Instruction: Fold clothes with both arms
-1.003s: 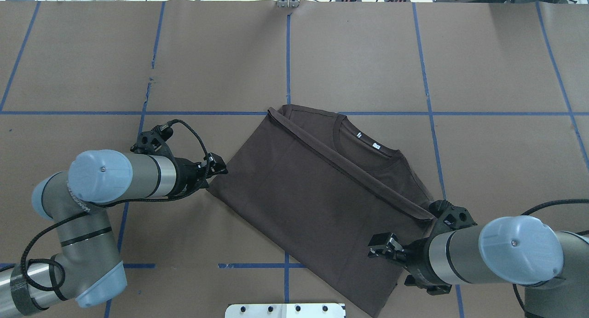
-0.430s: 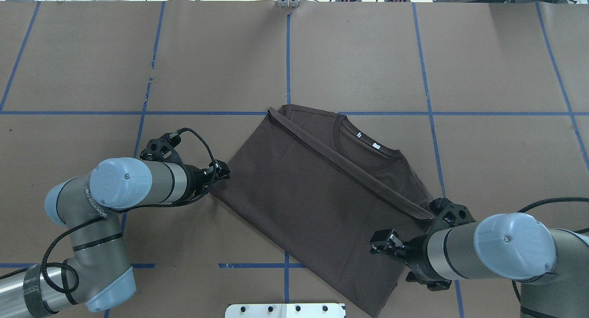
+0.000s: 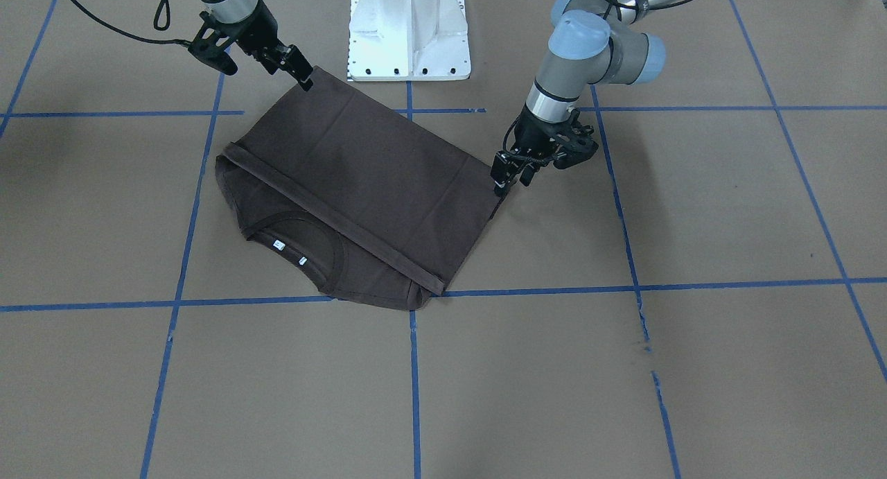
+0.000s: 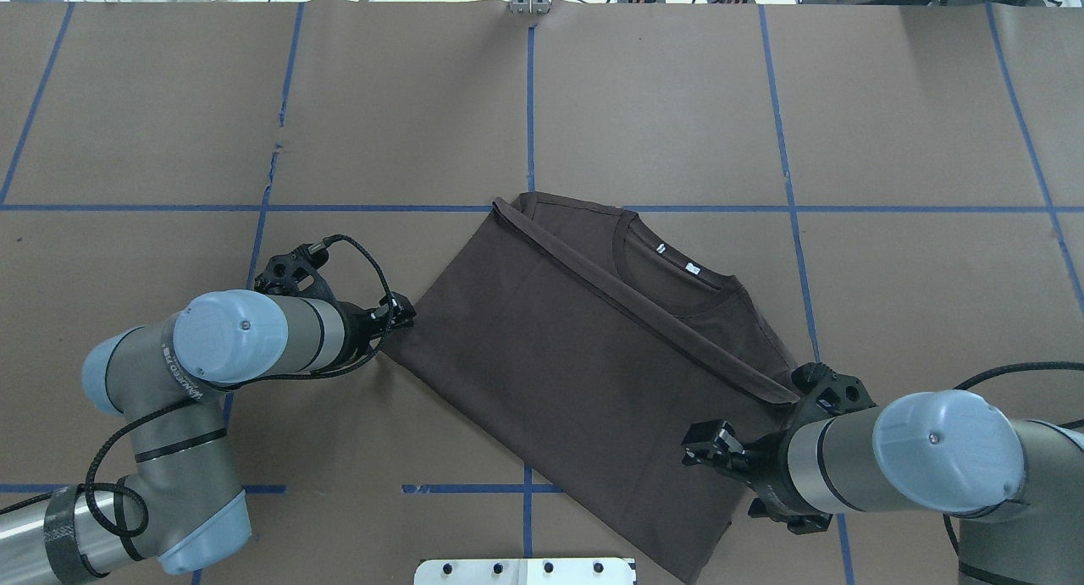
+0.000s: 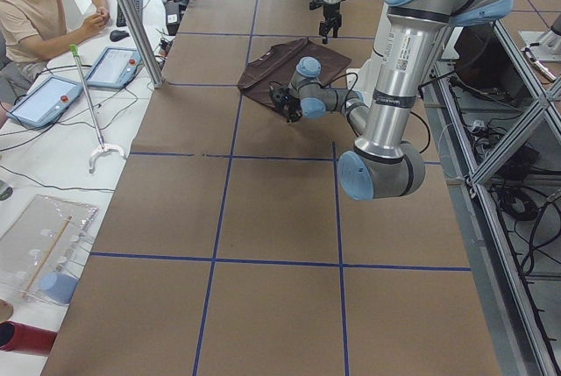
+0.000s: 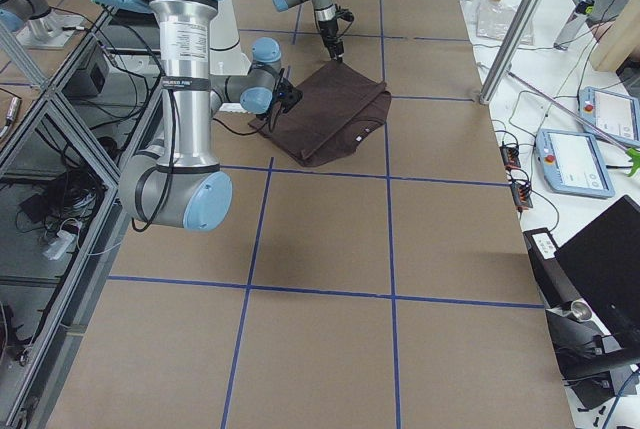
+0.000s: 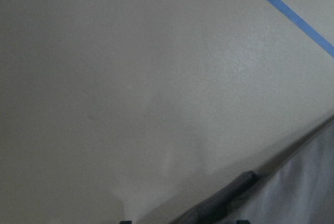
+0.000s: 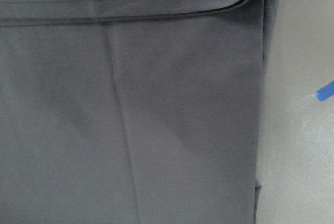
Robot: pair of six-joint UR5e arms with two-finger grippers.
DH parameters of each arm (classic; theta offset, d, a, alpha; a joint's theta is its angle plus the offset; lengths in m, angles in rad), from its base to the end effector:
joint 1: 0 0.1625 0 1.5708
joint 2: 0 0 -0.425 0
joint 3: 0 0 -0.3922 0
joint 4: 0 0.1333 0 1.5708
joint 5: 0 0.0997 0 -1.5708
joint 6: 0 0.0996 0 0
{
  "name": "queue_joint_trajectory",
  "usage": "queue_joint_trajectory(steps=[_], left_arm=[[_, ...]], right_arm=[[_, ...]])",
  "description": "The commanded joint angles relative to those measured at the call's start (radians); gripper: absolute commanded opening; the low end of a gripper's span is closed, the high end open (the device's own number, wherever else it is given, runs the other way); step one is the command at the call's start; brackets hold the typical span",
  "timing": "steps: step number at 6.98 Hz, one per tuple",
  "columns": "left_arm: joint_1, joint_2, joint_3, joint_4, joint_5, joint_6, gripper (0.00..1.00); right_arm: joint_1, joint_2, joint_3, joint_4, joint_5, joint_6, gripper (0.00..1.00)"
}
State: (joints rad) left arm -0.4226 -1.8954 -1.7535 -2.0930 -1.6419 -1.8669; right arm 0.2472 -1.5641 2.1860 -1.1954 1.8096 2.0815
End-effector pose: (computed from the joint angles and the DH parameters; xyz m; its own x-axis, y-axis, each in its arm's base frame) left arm 0.5090 -0.3673 0.3405 0.3463 -0.4749 -0.8091 0.4753 0.8324 -0.2851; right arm -0.4163 -0.2182 0.3278 0.4369 0.6001 0.6701 -0.2965 0.7994 -0.5225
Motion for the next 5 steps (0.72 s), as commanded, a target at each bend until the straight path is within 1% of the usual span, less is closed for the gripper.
queue_joint_trajectory(steps=[1,2,3,4,5], left_arm=[[0.018,-0.005,0.002,0.004,0.001,0.0,0.66],[0.018,-0.007,0.002,0.004,0.001,0.0,0.56],[0.018,-0.007,0.0,0.004,0.001,0.0,0.25],[0.016,-0.007,-0.003,0.005,0.002,0.0,0.0],[0.016,-0.007,-0.029,0.04,0.002,0.0,0.0]], right_arm=[[0.009,-0.001,0.001,0.0,0.004,0.0,1.0],[0.017,-0.002,0.005,0.0,0.008,0.0,1.0],[0.02,-0.002,0.003,0.0,0.008,0.0,1.0],[0.021,-0.002,0.003,0.0,0.008,0.0,1.0],[0.021,-0.002,0.005,0.0,0.008,0.0,1.0]])
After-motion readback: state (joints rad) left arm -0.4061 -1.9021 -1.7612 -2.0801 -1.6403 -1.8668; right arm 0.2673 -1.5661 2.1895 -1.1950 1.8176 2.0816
